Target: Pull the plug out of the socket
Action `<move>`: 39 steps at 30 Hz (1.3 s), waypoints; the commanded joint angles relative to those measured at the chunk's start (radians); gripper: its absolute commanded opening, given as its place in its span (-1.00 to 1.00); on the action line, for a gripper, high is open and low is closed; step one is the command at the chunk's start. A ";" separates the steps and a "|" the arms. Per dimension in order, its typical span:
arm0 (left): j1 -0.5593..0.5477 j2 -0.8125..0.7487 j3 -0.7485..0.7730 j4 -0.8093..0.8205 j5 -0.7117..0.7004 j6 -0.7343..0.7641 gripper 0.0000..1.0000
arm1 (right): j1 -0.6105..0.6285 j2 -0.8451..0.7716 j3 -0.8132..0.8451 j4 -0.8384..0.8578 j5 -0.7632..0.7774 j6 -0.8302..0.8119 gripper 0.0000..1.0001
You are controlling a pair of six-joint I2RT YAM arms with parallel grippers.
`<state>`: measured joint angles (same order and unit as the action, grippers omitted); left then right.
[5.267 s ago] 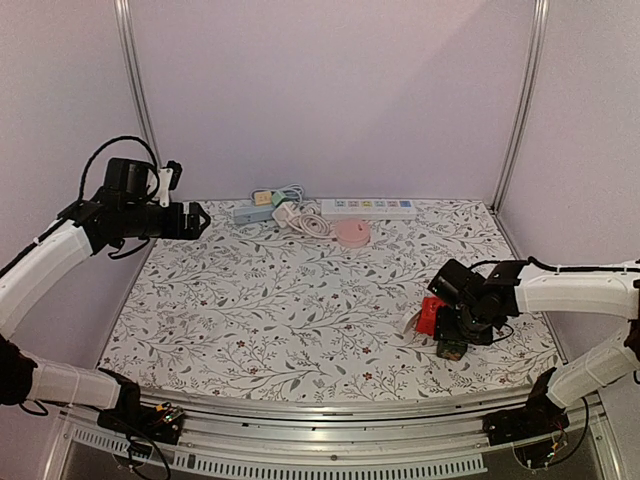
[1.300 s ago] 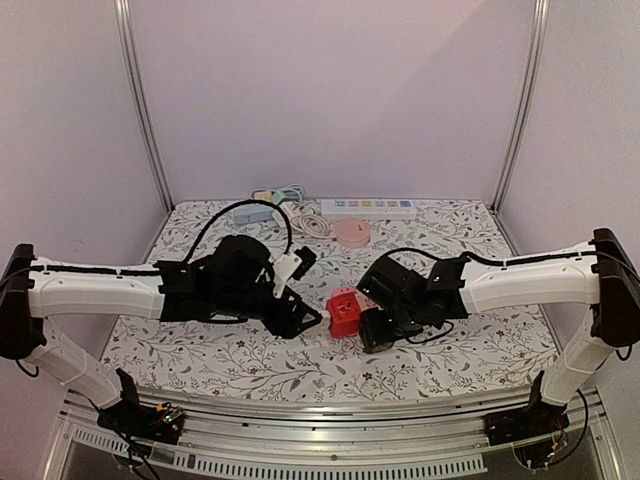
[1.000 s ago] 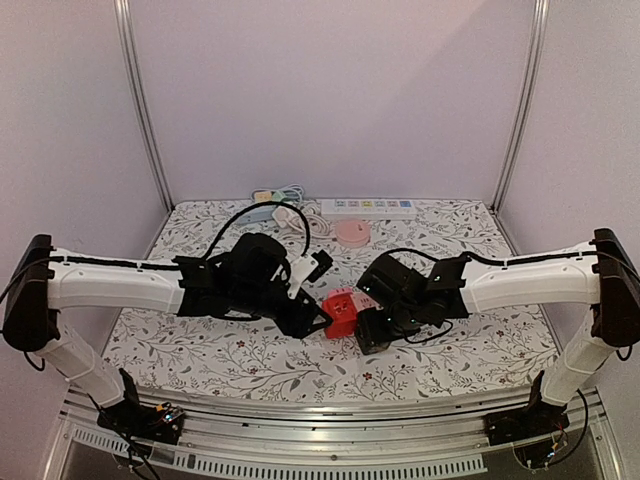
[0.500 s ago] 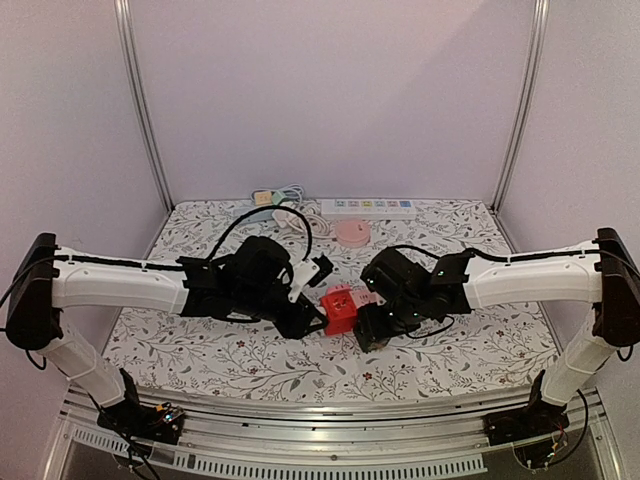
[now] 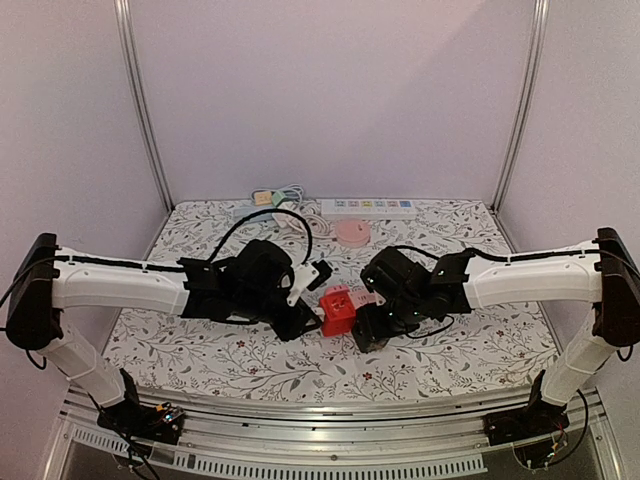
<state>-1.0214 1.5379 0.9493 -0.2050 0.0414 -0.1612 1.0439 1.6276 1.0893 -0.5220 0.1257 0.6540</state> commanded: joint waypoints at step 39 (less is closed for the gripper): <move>-0.056 0.034 0.040 -0.053 -0.011 0.030 -1.00 | -0.026 -0.019 -0.005 0.017 0.018 -0.091 -0.11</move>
<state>-1.0649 1.5581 0.9813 -0.2893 0.0574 -0.1055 1.0309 1.6276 1.0851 -0.5518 0.0757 0.5064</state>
